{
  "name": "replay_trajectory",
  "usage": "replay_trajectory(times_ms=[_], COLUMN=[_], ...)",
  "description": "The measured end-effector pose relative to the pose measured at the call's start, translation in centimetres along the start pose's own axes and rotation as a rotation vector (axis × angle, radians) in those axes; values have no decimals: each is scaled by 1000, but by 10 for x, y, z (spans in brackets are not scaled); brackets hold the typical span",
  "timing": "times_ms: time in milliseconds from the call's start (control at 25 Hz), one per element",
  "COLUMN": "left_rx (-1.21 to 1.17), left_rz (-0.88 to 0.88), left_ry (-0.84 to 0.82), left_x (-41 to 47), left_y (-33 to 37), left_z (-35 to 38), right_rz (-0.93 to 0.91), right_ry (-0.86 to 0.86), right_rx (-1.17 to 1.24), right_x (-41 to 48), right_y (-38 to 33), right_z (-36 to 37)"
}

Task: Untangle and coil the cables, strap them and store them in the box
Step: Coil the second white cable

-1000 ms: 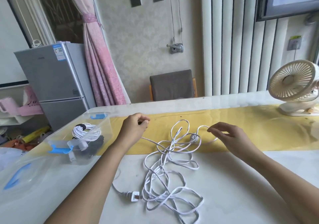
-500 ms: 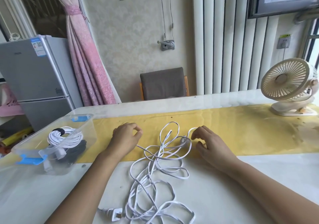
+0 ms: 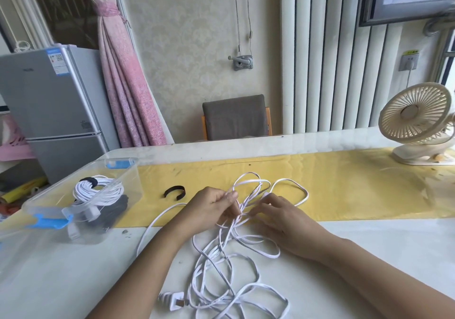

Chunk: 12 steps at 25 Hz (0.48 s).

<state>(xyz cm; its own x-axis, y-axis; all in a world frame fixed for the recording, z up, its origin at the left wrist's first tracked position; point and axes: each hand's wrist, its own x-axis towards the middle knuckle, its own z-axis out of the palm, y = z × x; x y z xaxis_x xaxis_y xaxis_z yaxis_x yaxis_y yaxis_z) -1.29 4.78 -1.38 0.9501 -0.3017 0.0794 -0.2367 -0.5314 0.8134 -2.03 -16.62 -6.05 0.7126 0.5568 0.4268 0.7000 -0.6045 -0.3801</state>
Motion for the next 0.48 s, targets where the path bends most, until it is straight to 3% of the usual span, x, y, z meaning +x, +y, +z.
replay_trajectory(times_ms=[120, 240, 360, 440, 480], left_rx=[-509, -912, -858, -642, -483], left_rz=[-190, -254, -204, -203, -218], left_ry=[85, 275, 561, 704, 767], left_x=[2, 6, 9, 8, 8], left_y=[5, 0, -14, -27, -33], left_z=[-8, -27, -39, -48, -53], right_rz=[3, 116, 281, 487, 632], right_ry=[-44, -68, 346, 647, 684], right_rx=[-11, -104, -243, -339, -373], right_x=[-1, -1, -1, -11, -21], right_y=[-5, -4, 12, 33, 47], right_z=[-13, -38, -75, -102, -112])
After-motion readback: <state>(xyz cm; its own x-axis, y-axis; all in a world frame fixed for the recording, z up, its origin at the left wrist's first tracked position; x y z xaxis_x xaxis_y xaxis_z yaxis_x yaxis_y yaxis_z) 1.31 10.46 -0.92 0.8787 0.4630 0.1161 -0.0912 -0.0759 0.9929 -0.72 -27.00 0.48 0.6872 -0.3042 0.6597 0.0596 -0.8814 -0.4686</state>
